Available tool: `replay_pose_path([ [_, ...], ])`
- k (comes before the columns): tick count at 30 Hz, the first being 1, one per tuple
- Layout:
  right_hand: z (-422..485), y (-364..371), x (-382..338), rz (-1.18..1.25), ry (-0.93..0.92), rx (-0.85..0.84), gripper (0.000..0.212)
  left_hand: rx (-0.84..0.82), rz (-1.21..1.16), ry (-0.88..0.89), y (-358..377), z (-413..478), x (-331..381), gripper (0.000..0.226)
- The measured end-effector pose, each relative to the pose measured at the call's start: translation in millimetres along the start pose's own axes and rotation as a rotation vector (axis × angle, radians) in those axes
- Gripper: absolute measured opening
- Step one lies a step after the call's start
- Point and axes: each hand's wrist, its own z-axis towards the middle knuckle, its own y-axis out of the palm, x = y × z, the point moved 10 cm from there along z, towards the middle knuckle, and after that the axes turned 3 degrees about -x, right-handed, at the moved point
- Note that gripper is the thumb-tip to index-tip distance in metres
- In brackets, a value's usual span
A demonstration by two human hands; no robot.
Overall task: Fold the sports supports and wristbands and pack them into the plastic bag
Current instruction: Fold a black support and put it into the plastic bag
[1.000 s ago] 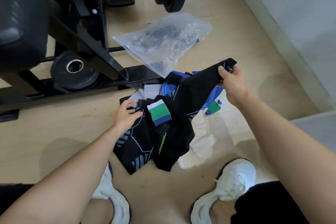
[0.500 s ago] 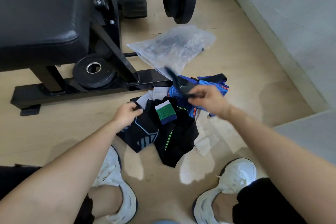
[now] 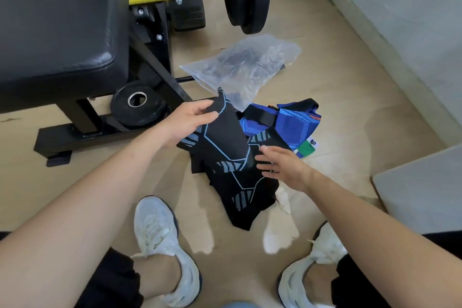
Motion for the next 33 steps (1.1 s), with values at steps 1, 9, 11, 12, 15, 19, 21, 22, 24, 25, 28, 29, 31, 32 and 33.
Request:
replay_pose_path([
  [1, 1.1, 4.3, -4.2, 0.103, 0.018, -0.051, 0.050, -0.056, -0.036, 0.014, 10.9, 1.9, 4.4, 0.030],
  [9, 5.5, -10.4, -50.3, 0.398, -0.190, 0.055, 0.036, -0.046, -0.057, -0.114, 54.9, 11.9, -60.9, 0.025],
  [11, 3.0, -28.4, -61.2, 0.294, -0.245, 0.146, 0.038, 0.009, 0.004, -0.208, 58.2, 14.3, -88.6, 0.030],
  [12, 0.1, -40.1, -68.3, 0.243, -0.278, 0.192, 0.039, 0.057, 0.044, -0.236, 56.8, 14.3, -100.5, 0.031],
  [15, -9.4, -74.1, -83.7, 0.121, -0.325, 0.274, 0.040, 0.219, 0.296, -0.268, 47.3, 14.8, -135.7, 0.040],
  [19, -15.7, -109.2, -93.1, -0.018, -0.319, 0.284, 0.047, 0.179, 0.488, -0.452, 56.9, 12.9, -188.0, 0.089],
  [21, -14.6, -119.8, -98.9, -0.082, -0.317, 0.278, 0.052, 0.149, 0.470, -0.491, 61.9, 12.4, -203.2, 0.088],
  [22, -14.3, -124.8, -102.8, -0.103, -0.322, 0.286, 0.053, 0.170, 0.466, -0.492, 58.9, 12.2, -207.2, 0.075],
  [24, -14.7, -135.5, -112.8, -0.136, -0.344, 0.324, 0.053, 0.253, 0.432, -0.449, 46.6, 13.8, -205.2, 0.036],
  [25, -15.4, -141.2, -118.2, -0.153, -0.358, 0.355, 0.053, 0.299, 0.370, -0.409, 39.3, 15.2, -201.3, 0.022],
  [28, -14.9, -150.2, -127.9, -0.150, -0.361, 0.375, 0.053, 0.510, 0.055, -0.300, 8.1, 15.1, -180.1, 0.011],
  [29, -13.5, -149.7, -128.5, -0.147, -0.350, 0.357, 0.053, 0.596, -0.041, -0.288, -3.9, 12.7, -176.7, 0.011],
  [31, -11.7, -141.2, -129.0, -0.152, -0.325, 0.286, 0.052, 0.646, -0.131, -0.306, -16.0, 12.7, -175.1, 0.014],
  [32, -11.9, -133.6, -129.2, -0.160, -0.309, 0.235, 0.051, 0.617, -0.119, -0.328, -16.2, 15.5, -176.3, 0.018],
  [33, -11.9, -125.0, -129.0, -0.174, -0.291, 0.178, 0.050, 0.584, -0.071, -0.355, -15.0, 17.7, -177.0, 0.026],
])
